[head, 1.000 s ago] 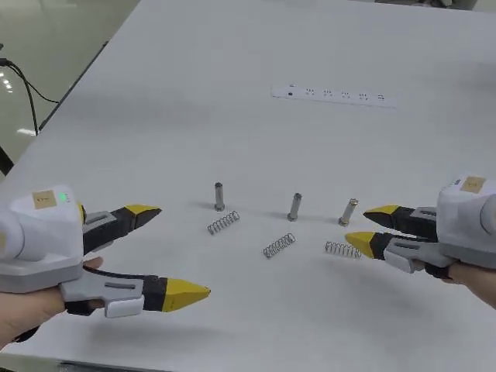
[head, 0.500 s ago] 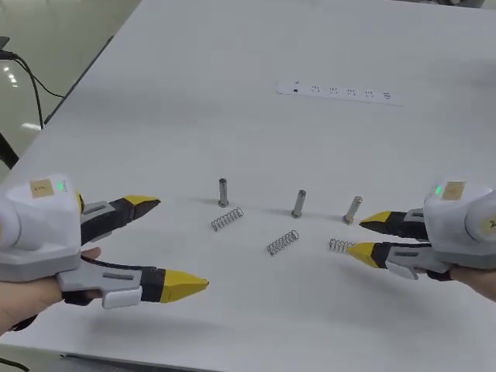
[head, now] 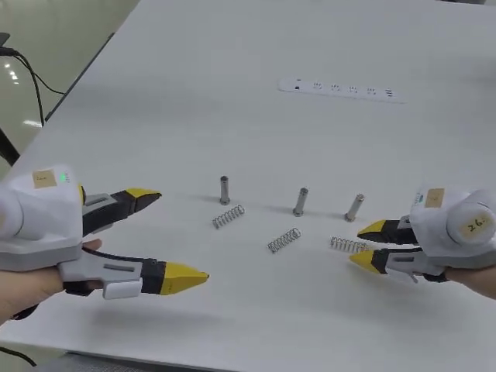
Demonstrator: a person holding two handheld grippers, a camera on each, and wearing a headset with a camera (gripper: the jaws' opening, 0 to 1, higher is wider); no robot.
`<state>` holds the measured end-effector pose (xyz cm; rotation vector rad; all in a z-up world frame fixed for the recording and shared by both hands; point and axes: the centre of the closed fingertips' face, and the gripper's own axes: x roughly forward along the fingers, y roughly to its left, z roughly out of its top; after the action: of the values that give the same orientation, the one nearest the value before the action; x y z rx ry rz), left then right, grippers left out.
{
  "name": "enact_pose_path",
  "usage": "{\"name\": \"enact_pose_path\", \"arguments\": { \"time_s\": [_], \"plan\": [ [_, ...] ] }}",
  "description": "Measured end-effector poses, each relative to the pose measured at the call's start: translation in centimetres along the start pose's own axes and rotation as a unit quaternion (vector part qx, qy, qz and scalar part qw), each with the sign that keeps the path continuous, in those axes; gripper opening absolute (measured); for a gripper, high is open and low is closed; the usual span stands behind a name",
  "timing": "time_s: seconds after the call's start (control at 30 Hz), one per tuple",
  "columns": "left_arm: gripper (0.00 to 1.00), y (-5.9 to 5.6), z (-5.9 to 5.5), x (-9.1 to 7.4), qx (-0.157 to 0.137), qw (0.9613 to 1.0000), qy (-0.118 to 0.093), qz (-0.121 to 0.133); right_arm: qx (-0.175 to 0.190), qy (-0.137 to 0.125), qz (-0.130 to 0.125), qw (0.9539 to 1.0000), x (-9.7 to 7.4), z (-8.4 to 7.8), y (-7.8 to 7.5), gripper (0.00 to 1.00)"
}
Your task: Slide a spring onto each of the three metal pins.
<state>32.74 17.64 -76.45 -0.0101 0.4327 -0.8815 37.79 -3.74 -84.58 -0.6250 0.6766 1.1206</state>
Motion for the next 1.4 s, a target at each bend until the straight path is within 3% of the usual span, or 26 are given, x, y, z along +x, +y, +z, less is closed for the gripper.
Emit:
{"name": "enact_pose_path", "arguments": {
  "time_s": [0.57, 0.97, 1.4],
  "plan": [
    [0.89, 0.0, 0.0, 0.2, 0.002, 0.9999, 0.008, -0.010, -0.016, 0.017, 0.009, 0.9997, 0.5, -0.7, -0.5, 0.10],
    [0.88, 0.0, -0.2, 0.2, 0.000, 0.9998, 0.013, -0.013, -0.056, 0.042, 0.035, 0.9970, 0.9, -1.3, 0.2, 0.08],
    [0.88, -0.5, 0.1, 0.7, 0.007, 0.9995, 0.016, -0.027, -0.069, 0.028, 0.045, 0.9962, 0.1, -0.4, 0.8, 0.08]
  ]
}}
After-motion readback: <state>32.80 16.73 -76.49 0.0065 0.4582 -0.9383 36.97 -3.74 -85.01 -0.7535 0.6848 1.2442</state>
